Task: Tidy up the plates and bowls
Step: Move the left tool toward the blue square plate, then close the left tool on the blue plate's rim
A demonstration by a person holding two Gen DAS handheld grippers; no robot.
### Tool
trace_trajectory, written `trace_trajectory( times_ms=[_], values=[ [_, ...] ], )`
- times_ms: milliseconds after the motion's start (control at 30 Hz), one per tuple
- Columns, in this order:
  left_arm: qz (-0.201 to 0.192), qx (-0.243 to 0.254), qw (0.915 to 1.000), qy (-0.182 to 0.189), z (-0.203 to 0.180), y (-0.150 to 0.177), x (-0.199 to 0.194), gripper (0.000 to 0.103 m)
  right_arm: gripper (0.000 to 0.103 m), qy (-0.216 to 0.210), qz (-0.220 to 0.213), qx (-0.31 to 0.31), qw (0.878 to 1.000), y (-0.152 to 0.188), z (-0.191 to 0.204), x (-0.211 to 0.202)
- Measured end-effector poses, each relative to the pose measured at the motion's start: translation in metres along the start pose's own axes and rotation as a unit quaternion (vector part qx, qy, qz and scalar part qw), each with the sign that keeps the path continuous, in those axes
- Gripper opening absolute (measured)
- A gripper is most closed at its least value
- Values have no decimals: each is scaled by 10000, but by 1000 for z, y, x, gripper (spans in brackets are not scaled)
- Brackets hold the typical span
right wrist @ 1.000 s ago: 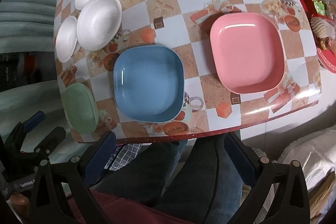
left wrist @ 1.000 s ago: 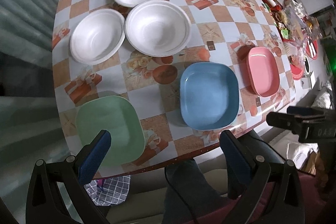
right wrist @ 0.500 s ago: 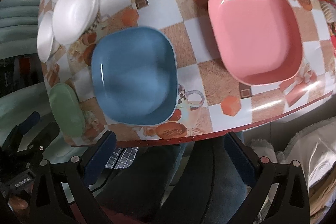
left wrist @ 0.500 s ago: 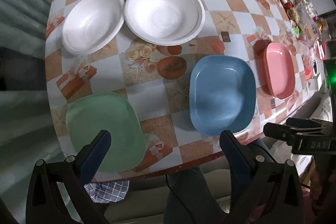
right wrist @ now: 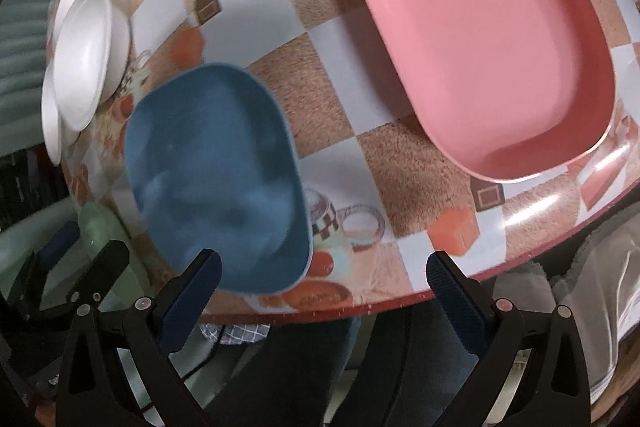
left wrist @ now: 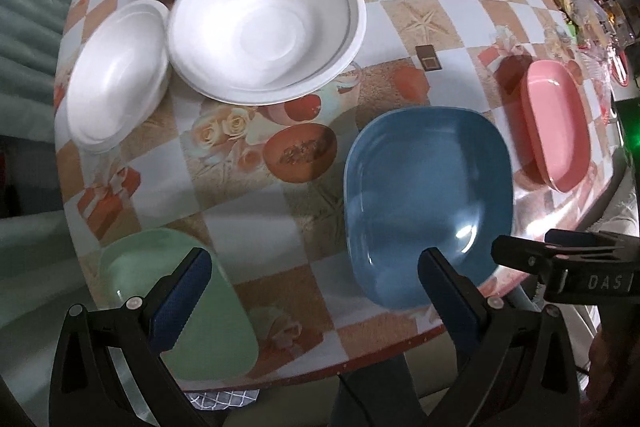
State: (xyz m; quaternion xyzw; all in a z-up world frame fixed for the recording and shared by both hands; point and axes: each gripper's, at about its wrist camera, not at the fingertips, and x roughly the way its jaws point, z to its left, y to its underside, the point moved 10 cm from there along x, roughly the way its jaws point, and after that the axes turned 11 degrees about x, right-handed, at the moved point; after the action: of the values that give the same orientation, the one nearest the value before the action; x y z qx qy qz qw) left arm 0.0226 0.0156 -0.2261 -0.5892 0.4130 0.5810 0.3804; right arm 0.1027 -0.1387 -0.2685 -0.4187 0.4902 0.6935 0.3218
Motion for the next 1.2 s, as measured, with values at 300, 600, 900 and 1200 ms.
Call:
trace_trajectory(
  times_ms=[300, 600, 900, 1200],
  values=[
    [76, 18, 9995, -296, 10, -9, 29, 103, 103, 253, -190, 21, 9995, -26, 1, 19],
    [116, -170, 9992, -344, 30, -9, 49, 103, 103, 770, -454, -386, 9952, -43, 15, 23],
    [41, -344, 9993, -123, 52, -3, 64, 103, 103, 1136, -586, -548, 9903, -30, 19, 28],
    [-6, -521, 9986, 102, 58, 19, 76, 103, 103, 1214, -547, -522, 9897, -29, 14, 13]
  ],
)
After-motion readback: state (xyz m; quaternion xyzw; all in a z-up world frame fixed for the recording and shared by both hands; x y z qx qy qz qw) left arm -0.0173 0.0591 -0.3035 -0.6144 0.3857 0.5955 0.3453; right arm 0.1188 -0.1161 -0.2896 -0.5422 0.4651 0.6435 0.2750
